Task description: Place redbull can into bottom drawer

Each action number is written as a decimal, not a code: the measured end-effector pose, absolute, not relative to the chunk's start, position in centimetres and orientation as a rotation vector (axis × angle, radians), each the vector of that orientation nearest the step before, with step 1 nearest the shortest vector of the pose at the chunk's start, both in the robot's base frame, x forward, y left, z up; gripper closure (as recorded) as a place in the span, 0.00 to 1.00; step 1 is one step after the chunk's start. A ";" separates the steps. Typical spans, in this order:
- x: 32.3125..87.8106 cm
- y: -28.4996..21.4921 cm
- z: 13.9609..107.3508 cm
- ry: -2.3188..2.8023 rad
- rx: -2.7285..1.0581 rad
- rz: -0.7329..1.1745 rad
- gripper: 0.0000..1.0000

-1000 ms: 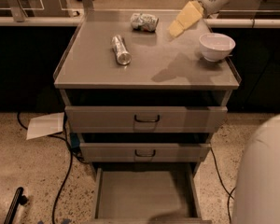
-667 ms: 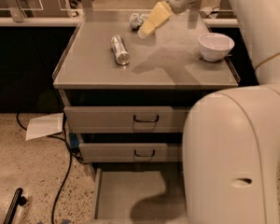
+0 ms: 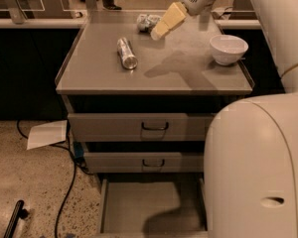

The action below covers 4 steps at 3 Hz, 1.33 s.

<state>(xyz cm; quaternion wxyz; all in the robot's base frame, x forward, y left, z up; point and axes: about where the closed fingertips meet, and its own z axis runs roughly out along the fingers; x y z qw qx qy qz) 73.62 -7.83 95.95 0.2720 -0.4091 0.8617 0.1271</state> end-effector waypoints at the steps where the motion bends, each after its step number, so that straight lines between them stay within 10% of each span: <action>1: 74.9 -7.8 94.8 2.310 -0.985 0.441 0.00; 4: 80.1 0.3 92.5 2.281 -0.951 0.541 0.00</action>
Offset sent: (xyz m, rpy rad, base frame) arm 0.0718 0.0471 -0.0073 0.2749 -0.0090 -0.0824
